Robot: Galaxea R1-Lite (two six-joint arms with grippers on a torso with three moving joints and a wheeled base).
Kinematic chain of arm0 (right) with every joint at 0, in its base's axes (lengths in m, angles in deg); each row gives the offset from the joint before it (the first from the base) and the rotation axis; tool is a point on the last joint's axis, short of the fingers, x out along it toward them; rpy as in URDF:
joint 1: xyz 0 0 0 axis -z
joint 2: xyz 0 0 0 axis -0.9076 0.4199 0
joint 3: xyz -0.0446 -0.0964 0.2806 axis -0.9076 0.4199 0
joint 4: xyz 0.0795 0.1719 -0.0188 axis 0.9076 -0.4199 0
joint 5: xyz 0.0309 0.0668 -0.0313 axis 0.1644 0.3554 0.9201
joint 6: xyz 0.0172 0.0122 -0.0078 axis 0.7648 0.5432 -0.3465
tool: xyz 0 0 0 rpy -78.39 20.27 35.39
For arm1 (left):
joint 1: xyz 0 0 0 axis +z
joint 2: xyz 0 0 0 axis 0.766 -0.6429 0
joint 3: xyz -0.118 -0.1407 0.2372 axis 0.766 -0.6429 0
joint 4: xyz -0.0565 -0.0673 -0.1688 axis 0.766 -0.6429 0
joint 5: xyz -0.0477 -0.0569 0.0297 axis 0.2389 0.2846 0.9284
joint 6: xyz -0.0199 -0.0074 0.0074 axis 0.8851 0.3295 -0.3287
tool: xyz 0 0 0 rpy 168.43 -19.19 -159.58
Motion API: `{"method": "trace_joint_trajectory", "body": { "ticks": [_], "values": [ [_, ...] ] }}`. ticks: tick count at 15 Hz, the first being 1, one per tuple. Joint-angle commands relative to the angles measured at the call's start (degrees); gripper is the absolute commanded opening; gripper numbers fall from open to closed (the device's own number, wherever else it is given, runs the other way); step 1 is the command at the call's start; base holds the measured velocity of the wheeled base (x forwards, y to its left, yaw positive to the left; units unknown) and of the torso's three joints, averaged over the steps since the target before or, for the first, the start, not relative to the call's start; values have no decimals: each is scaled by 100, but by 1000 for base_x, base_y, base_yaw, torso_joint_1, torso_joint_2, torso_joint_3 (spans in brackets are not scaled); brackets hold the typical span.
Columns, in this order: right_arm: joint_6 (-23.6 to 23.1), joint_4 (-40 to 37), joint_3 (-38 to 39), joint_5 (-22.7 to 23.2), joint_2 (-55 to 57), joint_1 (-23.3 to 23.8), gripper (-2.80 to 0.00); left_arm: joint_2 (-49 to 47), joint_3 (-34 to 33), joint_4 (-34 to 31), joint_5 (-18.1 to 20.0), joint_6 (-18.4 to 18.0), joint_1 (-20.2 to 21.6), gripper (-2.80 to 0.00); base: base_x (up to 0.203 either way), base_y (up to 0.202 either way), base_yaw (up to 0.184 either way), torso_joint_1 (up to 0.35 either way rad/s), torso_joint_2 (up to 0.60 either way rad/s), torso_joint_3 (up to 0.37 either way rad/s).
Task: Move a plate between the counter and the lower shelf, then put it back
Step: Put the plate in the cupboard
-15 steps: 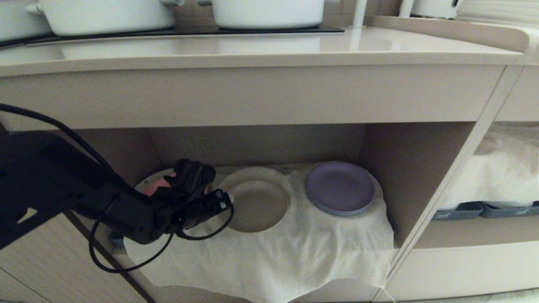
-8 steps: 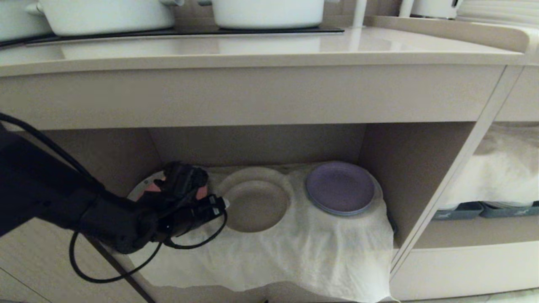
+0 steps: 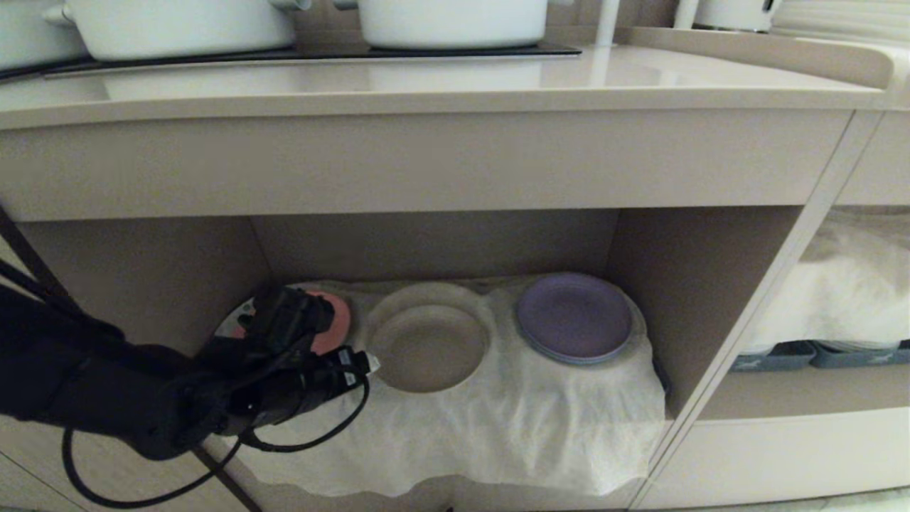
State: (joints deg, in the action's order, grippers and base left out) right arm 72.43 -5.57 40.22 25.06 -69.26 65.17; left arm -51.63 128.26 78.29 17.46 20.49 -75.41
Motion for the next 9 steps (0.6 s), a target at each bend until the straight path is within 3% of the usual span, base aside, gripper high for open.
{"method": "trace_joint_trajectory", "body": {
  "ticks": [1, 7, 8, 9],
  "values": [
    [2, 2, 0, -1, 0, 0, -280, 299, -105, -51, -5, 26, -89, 0, 0, 0, 0, 0, 0, 0],
    [2, 2, 0, -1, 0, 0, -280, 943, -591, -197, -30, 17, -270, 0, 0, 0, 0, 0, 0, 0],
    [2, 2, 0, -1, 1, 0, -280, 1044, -675, -198, -41, 11, -318, -280, 0, 0, 0, 0, 0, 0],
    [2, 2, 0, -1, 0, 0, -280, 1109, -718, -201, -53, 9, -342, -280, 0, 0, 0, 0, 0, 0]
  ]
}}
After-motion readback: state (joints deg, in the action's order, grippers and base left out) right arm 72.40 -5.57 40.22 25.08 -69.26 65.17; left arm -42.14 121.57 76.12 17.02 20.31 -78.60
